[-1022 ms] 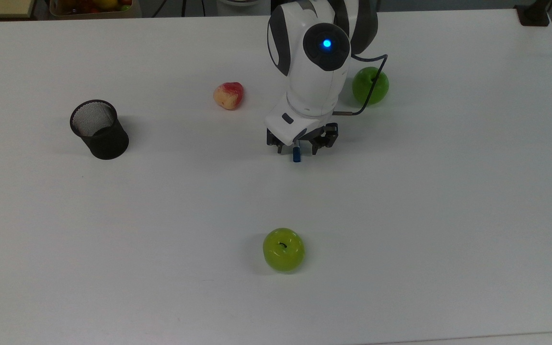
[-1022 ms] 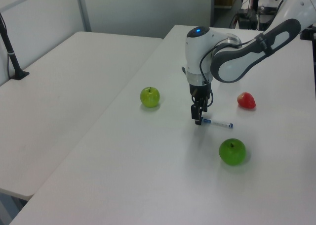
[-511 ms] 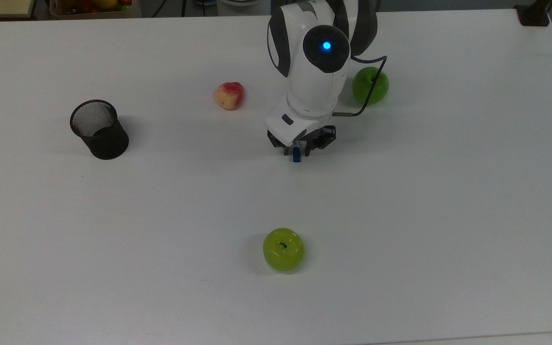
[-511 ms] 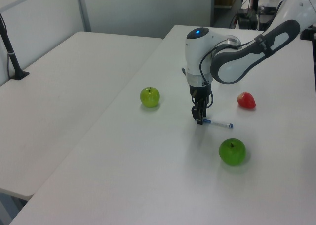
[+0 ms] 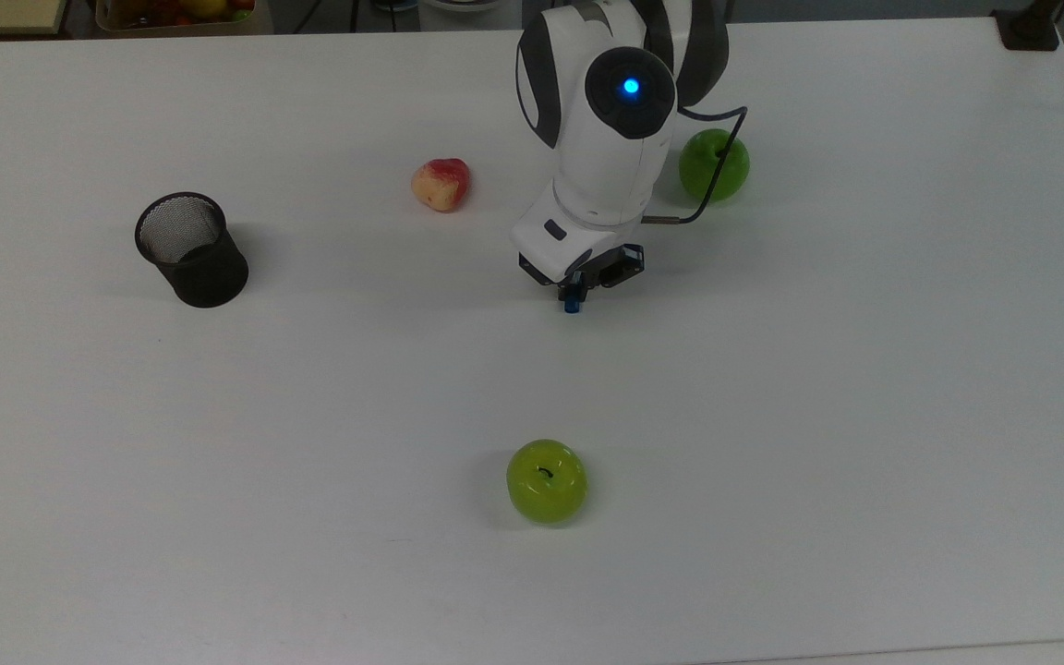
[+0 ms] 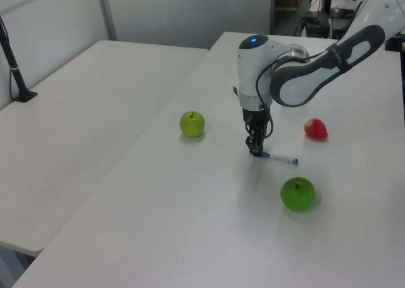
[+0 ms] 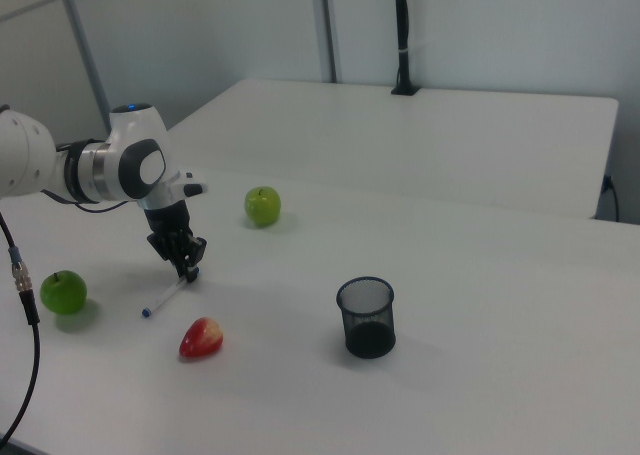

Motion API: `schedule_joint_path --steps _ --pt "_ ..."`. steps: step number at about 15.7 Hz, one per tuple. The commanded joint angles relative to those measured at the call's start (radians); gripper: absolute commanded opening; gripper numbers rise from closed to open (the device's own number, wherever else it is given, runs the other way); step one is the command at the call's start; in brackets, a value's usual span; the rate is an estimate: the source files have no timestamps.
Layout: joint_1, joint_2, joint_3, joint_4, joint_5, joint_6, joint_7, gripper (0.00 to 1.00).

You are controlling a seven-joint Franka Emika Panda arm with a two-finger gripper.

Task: Place marker
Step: 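Lift the marker and carry it toward the black mesh pen cup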

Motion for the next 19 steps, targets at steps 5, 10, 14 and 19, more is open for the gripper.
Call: schedule_joint_path --steps 5,10,14,19 --pt "0.008 -0.008 -0.008 -0.015 -0.02 0.013 0.017 0.0" --pt "0.003 -0.06 -0.008 0.022 -0.013 -0.08 0.026 0.0" --pt "-0.017 -0.116 -0.01 0.089 0.002 -0.226 0.02 0.0" --pt "-0.049 -0.196 -0.01 0.109 0.002 -0.306 0.014 0.0"
